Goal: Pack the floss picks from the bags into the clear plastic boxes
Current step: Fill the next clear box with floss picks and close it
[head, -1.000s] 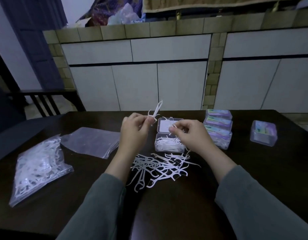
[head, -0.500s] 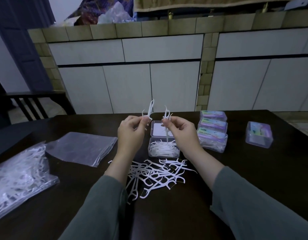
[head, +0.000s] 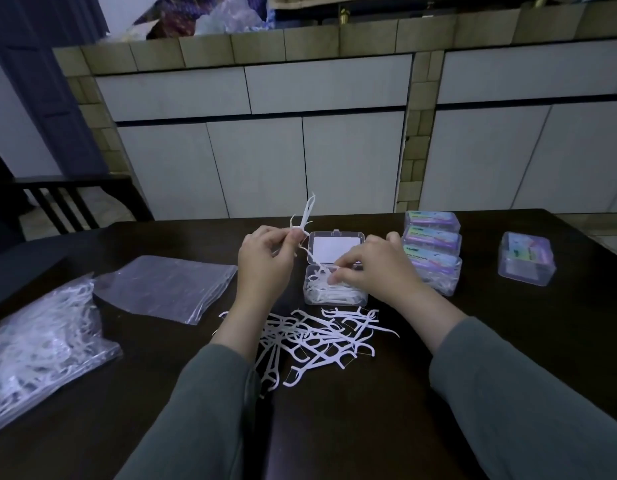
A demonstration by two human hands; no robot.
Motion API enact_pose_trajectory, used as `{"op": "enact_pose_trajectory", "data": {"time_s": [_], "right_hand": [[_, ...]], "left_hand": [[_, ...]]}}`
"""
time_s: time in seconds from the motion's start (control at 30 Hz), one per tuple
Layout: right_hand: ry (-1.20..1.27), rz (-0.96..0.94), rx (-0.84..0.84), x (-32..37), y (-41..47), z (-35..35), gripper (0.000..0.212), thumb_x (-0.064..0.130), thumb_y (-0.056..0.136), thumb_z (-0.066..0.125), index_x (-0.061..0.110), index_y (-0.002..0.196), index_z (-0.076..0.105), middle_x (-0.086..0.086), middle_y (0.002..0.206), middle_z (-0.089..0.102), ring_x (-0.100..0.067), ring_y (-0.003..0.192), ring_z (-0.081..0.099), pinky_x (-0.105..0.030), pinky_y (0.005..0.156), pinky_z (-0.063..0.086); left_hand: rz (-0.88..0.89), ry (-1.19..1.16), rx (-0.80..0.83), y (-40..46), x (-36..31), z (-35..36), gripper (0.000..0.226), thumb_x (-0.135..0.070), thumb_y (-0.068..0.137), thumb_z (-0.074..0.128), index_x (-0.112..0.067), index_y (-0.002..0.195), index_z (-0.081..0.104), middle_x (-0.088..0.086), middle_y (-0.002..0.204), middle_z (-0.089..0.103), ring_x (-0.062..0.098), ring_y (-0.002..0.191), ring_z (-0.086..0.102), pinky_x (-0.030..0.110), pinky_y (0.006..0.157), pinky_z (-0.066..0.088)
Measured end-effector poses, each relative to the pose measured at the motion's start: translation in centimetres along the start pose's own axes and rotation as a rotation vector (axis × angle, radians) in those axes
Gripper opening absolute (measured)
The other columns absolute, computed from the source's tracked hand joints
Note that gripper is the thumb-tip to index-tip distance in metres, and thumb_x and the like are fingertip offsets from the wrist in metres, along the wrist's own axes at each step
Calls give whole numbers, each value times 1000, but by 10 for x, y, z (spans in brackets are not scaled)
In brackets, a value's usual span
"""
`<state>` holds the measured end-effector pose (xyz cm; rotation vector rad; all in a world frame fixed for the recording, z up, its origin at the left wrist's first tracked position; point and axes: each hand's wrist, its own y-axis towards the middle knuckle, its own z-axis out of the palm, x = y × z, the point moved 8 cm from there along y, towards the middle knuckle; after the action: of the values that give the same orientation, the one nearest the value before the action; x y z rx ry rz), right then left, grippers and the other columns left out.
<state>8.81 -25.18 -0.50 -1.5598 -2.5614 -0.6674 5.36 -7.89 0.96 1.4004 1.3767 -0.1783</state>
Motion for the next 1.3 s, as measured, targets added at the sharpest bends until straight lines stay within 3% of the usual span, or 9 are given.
{"op": "enact_pose_trajectory", "data": {"time_s": [0.13,0.23,0.33,0.47,0.6,0.73,0.9,1.13,1.3], "right_hand": [[-99,-52,39,6,-1,-3,36,61,85,57,40,111,69,13,120,60,-13,114,44,-39,93,26],[-7,-7,10,-1,-5,-13,38,61,83,59,39,113,67,10,115,63,-13,112,50,-39,95,27],[79,91,70,-17,-14,-13,62,74,71,61,38,122,60,10,109,58,-13,105,51,-39,98,35],[-74,103,181,-25,-22,-3,91,87,57,58,41,135,47,7,128,52,-16,119,45,-44,104,32],[-107,88,161,-26,-23,-3,80,83,61,60,41,129,53,4,123,57,-17,116,43,-41,96,28],[-16,168,198,-37,-25,-1,74,81,58,65,51,124,51,4,107,46,-21,111,36,-38,90,32],[3,156,201,-34,-28,-4,72,76,62,68,49,126,49,6,105,42,-18,109,33,-36,90,32],[28,159,211,-32,-32,-4,75,74,66,67,47,133,46,7,114,47,-18,116,33,-37,94,31],[-124,60,234,-23,-30,4,83,81,74,49,39,145,37,7,142,47,-16,126,37,-41,105,20]], "left_hand": [[1,8,15,0,1,1,17,-36,92,59,-28,96,74,-15,84,59,19,90,56,44,78,51],[-11,12,18,-1,2,1,18,-35,92,60,-26,97,75,-12,85,60,19,91,56,41,76,50],[-14,-33,32,-4,-4,5,14,-31,92,60,-28,97,73,-12,85,59,16,88,56,28,68,43],[64,-133,124,-13,-29,24,11,-30,91,60,-29,94,71,-11,84,59,13,84,53,21,66,39],[262,139,317,-25,-41,57,19,-37,91,60,-28,96,75,-16,87,58,7,87,42,22,73,37],[255,396,428,-24,-28,59,27,-46,88,60,-30,105,74,-14,95,59,9,89,39,28,75,36],[306,560,421,-23,-33,49,29,-48,86,62,-29,104,74,-7,101,64,11,89,38,28,74,34],[197,443,427,-25,-28,48,36,-47,75,74,-32,108,71,-13,92,66,8,91,44,26,71,36],[248,528,435,-27,-29,54,32,-52,79,68,-33,105,73,-9,103,63,11,95,43,27,74,36]]}}
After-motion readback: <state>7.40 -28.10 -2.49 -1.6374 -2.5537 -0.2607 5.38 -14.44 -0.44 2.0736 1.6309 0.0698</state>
